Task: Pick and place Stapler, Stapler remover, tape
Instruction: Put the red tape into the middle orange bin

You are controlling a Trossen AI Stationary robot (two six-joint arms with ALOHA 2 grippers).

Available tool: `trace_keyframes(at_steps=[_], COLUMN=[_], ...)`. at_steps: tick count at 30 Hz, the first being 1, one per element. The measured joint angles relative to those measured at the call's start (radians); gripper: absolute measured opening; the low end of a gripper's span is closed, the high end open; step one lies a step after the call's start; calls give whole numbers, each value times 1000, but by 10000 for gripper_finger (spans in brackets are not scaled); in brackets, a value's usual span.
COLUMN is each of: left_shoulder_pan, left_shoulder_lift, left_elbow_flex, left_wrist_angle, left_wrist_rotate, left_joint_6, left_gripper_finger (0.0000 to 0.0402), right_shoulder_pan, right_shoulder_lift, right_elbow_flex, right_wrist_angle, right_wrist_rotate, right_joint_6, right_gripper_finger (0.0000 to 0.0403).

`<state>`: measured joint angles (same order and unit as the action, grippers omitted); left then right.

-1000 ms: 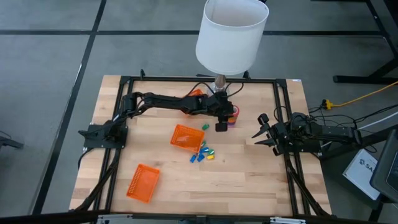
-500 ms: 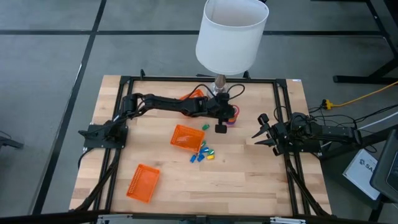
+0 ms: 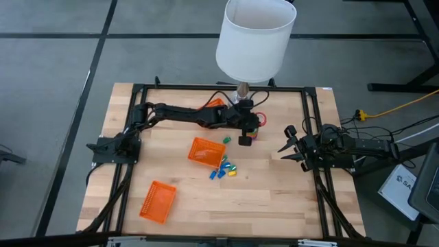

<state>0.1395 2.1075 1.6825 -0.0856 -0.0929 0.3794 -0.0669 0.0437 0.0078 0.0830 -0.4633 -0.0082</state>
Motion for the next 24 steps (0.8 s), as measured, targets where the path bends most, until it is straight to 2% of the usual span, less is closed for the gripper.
trace_keyframes(at_steps=[5, 10, 14, 19, 24], left_shoulder_pan=[-9, -37, -62, -102, -147], left_shoulder_lift=[-14, -20, -62, -145, -241], left_elbow_flex=[0, 0, 1, 2, -21], left_wrist_angle=[-33, -64, -110, -278, -390], left_wrist_rotate=[-10, -89, -113, -236, -254], left_joint_6=[-12, -3, -2, -2, -69], left_gripper_finger=[28, 28, 28, 28, 28], right_shoulder_pan=[0, 0, 0, 0, 0], right_shoulder_lift=[0, 0, 0, 0, 0], right_elbow_flex=[0, 0, 0, 0, 0], right_wrist_angle=[0, -1, 0, 2, 0], right_wrist_rotate=[0, 0, 0, 0, 0], right_joint_6=[0, 0, 0, 0, 0], right_gripper_finger=[128, 128, 129, 129, 129])
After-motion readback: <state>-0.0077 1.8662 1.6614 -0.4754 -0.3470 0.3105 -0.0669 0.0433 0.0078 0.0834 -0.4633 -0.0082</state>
